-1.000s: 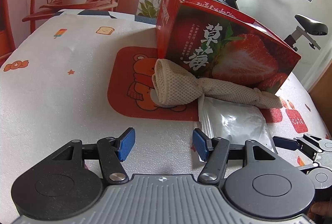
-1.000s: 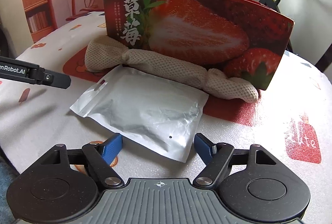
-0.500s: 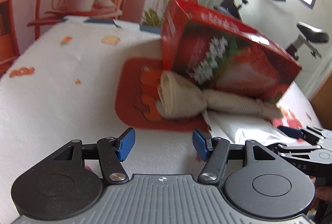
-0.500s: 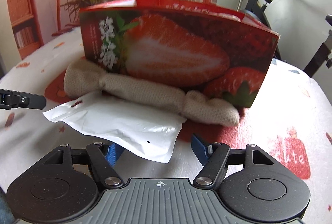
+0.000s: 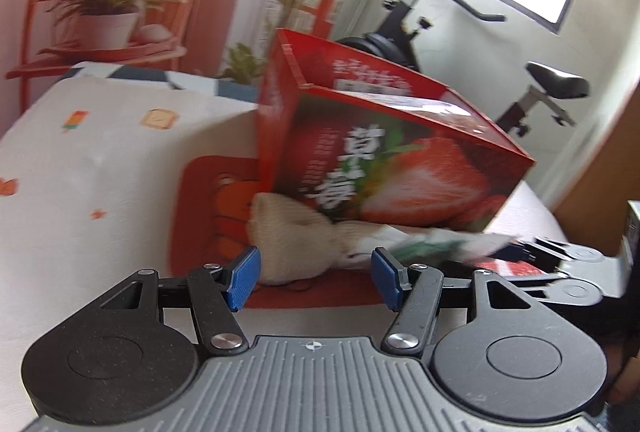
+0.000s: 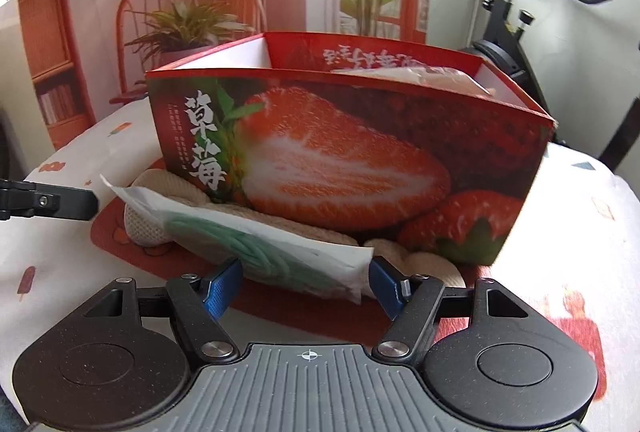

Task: Organize soft objects
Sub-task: 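Close both tools on the clear cable bag and lift it, then carry the cable bag with both tools into the red box and open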

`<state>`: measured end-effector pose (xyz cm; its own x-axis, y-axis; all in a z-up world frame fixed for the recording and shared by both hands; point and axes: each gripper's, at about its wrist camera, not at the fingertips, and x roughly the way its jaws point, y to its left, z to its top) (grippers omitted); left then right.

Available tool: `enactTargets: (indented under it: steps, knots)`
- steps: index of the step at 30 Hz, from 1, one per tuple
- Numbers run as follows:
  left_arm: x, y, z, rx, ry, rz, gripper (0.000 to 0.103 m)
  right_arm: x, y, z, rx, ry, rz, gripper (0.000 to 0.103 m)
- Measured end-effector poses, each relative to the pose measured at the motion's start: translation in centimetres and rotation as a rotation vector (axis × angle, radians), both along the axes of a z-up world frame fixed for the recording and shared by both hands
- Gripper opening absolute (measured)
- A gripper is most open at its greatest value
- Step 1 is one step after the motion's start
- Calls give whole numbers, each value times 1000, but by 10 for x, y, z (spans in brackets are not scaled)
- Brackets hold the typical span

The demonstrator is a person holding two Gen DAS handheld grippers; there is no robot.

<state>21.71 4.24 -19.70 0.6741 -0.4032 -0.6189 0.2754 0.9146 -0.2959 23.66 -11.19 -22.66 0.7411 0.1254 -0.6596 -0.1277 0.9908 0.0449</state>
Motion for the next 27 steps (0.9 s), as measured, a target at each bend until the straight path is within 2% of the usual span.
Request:
enactTargets:
  steps: [4,7,10,12,15,18,27]
  knots:
    - [5,-15,0,-9,-18,-78,63,6,-3,3,31,-8,9,63]
    - [15,-30,-4,28,-32,-122,63,10,-8,3,53,-14,-2,61]
    - [35,-39,-11,44,-9,-144,64,12,-16,3,129,-2,-39,59]
    - [47,-38,-19,10,23,-145,63,13,-19,1,172,2,-56,59]
    - [60,-39,-29,-35,62,-161,62,14,-16,-2,158,6,-41,57]
    - [64,-44,-35,-17,76,-172,52,16,-18,-6,178,21,-48,55]
    - [64,-53,-39,8,99,-196,48,18,-15,-15,206,43,-54,53]
